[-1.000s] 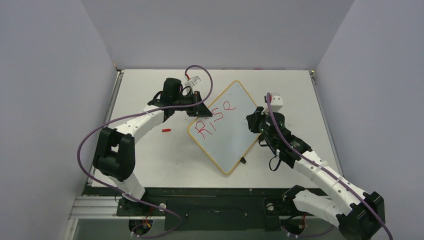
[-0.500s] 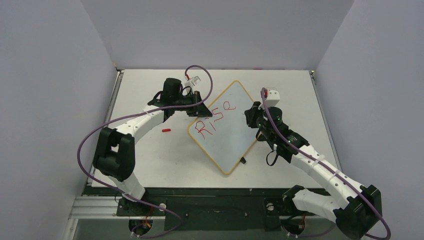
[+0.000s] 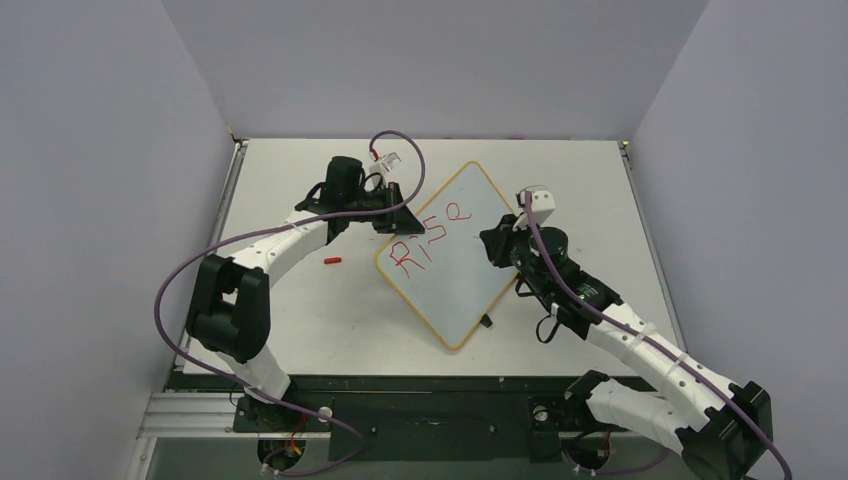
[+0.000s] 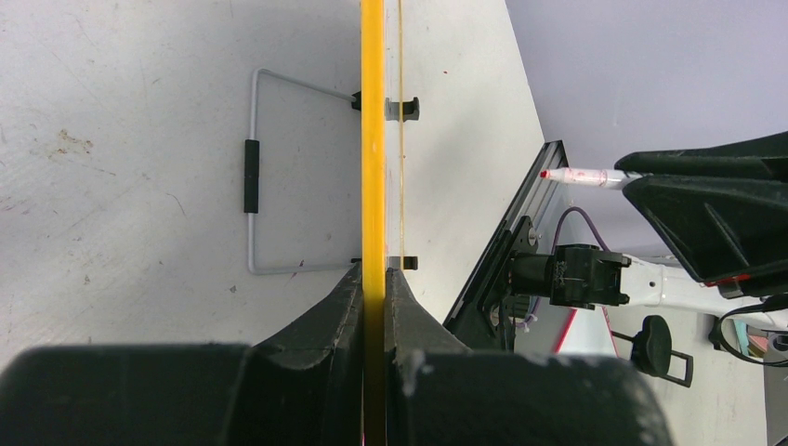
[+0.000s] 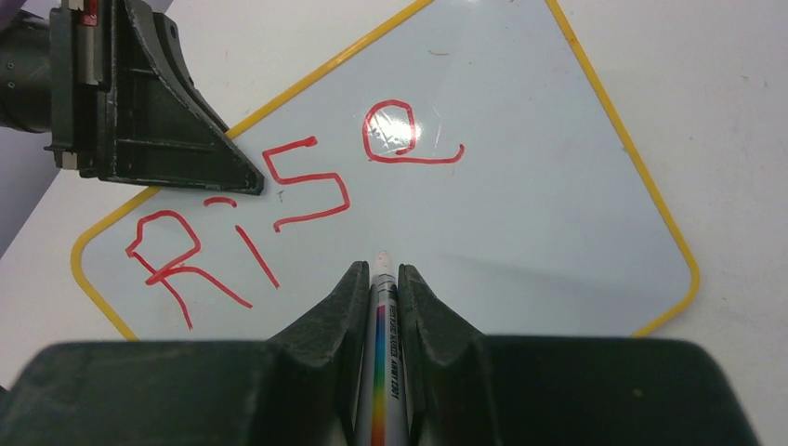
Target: Write a sentence on the whiteboard
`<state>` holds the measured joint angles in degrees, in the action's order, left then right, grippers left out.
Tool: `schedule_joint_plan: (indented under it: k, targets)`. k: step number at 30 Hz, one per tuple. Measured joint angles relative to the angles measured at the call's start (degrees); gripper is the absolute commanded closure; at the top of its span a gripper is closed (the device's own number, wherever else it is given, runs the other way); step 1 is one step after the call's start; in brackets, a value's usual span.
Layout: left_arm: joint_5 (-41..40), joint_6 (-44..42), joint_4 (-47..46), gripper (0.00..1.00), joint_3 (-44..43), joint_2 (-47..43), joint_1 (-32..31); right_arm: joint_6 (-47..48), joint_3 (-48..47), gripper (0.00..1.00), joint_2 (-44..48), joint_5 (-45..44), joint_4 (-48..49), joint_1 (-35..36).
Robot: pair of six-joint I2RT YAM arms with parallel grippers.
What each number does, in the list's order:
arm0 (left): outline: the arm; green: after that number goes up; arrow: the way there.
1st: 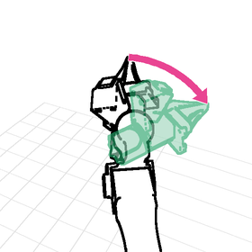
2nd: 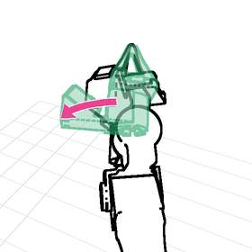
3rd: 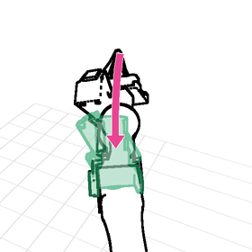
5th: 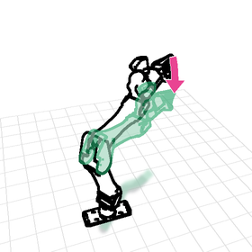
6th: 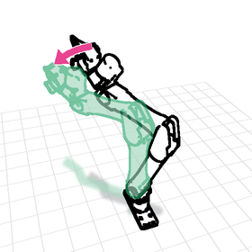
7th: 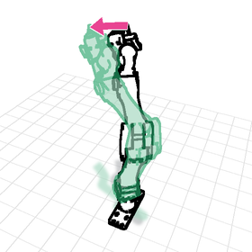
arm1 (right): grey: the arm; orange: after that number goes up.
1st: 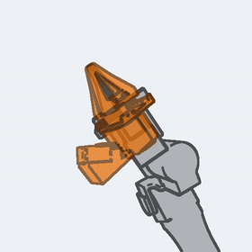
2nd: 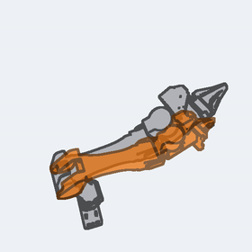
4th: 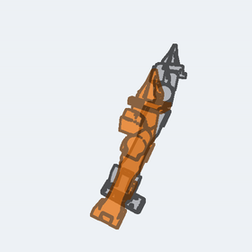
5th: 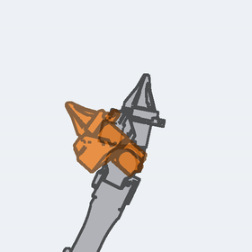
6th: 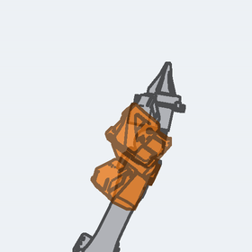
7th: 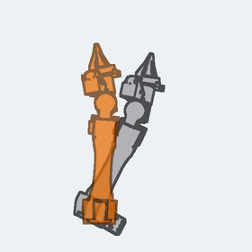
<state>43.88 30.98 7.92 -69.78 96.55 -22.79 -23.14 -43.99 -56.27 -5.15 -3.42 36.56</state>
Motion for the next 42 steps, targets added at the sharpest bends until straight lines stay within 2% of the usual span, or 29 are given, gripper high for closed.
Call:
schedule_joint_plan:
  k: [8,20,27,32,42]
  targets:
    - [0.0,0.2,-0.2,1.0,0.1,0.0,0.0,-0.2,3.5,1.0,2.2,0.9,0.9,0.7]
    - [0.0,1.0,-1.3,1.0,0.7,0.0,0.0,0.0,11.1,1.0,6.0,10.0,6.0,6.9]
    - [0.0,1.1,-1.4,1.0,0.7,0.0,0.1,0.0,11.1,1.0,0.5,12.2,12.5,11.3]
    - [0.1,1.4,-1.8,1.0,1.0,0.0,0.3,0.1,11.1,1.0,-3.8,13.2,13.6,13.3]
    - [0.3,1.4,-1.9,1.0,1.1,0.0,0.3,0.5,11.0,1.0,-5.6,12.2,14.0,13.5]
